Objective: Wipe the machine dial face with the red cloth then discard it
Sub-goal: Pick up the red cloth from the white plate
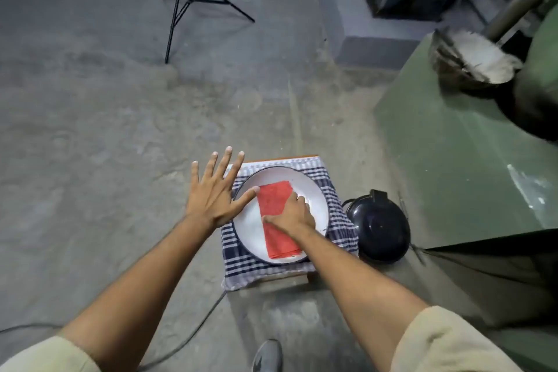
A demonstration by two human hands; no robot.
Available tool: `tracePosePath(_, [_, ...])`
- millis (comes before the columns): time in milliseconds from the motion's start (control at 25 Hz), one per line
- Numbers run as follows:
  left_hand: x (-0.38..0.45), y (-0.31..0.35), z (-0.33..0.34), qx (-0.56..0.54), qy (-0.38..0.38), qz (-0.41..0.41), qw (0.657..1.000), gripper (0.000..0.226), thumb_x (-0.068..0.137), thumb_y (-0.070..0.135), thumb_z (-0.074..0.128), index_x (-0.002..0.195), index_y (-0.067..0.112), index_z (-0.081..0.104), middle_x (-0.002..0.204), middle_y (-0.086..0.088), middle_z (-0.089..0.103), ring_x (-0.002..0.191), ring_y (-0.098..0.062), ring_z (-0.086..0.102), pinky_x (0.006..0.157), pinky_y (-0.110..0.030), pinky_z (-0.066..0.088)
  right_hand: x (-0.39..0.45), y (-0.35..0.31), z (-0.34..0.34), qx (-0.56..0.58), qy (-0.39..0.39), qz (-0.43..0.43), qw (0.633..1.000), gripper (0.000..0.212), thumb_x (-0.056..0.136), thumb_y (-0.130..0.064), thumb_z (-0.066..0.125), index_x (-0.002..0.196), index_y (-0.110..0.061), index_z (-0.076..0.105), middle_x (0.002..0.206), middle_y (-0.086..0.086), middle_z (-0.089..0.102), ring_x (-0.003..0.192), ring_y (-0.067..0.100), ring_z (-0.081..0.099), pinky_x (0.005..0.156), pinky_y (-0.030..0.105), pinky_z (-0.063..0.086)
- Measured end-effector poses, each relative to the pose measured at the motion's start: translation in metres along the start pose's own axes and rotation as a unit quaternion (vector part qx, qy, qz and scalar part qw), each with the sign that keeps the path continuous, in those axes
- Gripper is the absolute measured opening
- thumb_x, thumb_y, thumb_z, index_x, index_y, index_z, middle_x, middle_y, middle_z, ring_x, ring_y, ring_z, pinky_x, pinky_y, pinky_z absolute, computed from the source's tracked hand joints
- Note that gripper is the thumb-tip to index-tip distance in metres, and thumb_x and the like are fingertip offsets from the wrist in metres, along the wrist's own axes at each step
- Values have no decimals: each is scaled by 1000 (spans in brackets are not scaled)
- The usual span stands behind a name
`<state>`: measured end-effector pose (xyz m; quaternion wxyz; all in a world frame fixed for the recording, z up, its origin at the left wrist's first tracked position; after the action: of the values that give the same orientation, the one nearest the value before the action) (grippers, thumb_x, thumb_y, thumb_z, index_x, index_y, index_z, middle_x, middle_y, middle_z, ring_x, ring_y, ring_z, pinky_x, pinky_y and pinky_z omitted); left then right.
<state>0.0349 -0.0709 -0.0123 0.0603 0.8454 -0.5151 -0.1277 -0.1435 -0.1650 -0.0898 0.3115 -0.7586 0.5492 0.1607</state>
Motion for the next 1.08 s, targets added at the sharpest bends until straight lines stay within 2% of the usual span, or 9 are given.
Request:
tracePosePath(240, [9, -23, 26, 8, -16, -12, 1000, 105, 84, 93, 4, 173, 38, 3, 183, 4, -2, 169, -26, 4, 133, -64, 0, 21, -6, 28, 28, 44, 102, 993, 128, 70, -53, 95, 161, -1, 20, 155, 15, 48, 143, 34, 50, 113, 46, 46])
tracePosePath(360, [11, -22, 28, 3, -19, -9, 1000, 104, 84, 92, 5, 173, 38, 3, 183, 4, -2, 169, -26, 4, 133, -63, 0, 26, 10, 34, 187, 10, 168, 968, 93, 71, -30, 95, 146, -5, 45, 133, 14, 68, 122, 37, 68, 101, 41, 57])
tracePosePath(480, [15, -11, 21, -1, -25, -9, 1000, 104, 84, 91, 4, 173, 37, 5, 183, 4, -2, 169, -25, 3, 134, -62, 0, 24, 23, 33, 337, 16, 185, 923, 45, 69, -7, 86, 109, -9, 66, 116, 15, 76, 98, 33, 72, 86, 39, 63])
tracePosePath(560, [20, -5, 15, -3, -21, -8, 1000, 104, 84, 90, 4, 173, 36, 8, 183, 4, 0, 169, -25, 4, 134, -61, 0, 22, 30, 34, 474, -1, 191, 860, 44, 71, 5, 80, 112, -2, 67, 114, 18, 77, 92, 32, 70, 83, 39, 60])
tracePosePath(640, [27, 3, 6, -3, -16, -10, 1000, 104, 85, 89, 3, 173, 33, 11, 183, 3, 1, 169, -25, 5, 134, -60, 0, 20, 30, 34, 638, -67, 179, 746, 51, 82, 13, 74, 131, 6, 64, 126, 19, 75, 101, 32, 72, 90, 42, 59])
tracePosePath(760, [41, 26, -14, -2, -13, -8, 1000, 102, 89, 86, 4, 174, 30, 13, 183, 2, 0, 169, -25, 4, 135, -57, -1, 8, 32, 10, 795, -131, 134, 577, 36, 92, 1, 70, 129, -2, 69, 121, 16, 79, 100, 25, 80, 80, 38, 65])
tracePosePath(840, [52, 49, -32, -5, -3, -3, 1000, 96, 95, 83, 10, 174, 29, 15, 183, 1, 0, 169, -25, 3, 135, -55, -1, 1, 41, -24, 862, -109, 66, 491, 46, 92, -13, 68, 137, -5, 65, 124, 12, 79, 105, 20, 80, 75, 37, 67])
tracePosePath(960, [68, 91, -73, -42, 33, -3, 999, 92, 99, 79, 17, 172, 25, 23, 183, -1, 6, 169, -26, 7, 136, -54, 2, -17, 63, -86, 911, -53, -45, 407, 53, 105, -25, 55, 154, -7, 51, 147, 14, 67, 130, 27, 70, 96, 44, 62])
tracePosePath(1080, [82, 159, -124, -45, 67, 33, 996, 94, 97, 77, 17, 171, 22, 30, 183, -3, 10, 168, -28, 11, 135, -54, 5, -46, 95, -159, 913, -6, -119, 391, 50, 103, -28, 57, 152, -14, 55, 156, 11, 60, 145, 35, 55, 104, 54, 55])
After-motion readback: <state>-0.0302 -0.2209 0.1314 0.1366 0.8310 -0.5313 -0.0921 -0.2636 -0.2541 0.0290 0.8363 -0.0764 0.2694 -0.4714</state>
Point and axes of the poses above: each hand's wrist, its own x-axis towards the middle knuckle, its own z-axis out of the palm, y = z × x, the point moved 8 cm from there along x, towards the middle knuckle
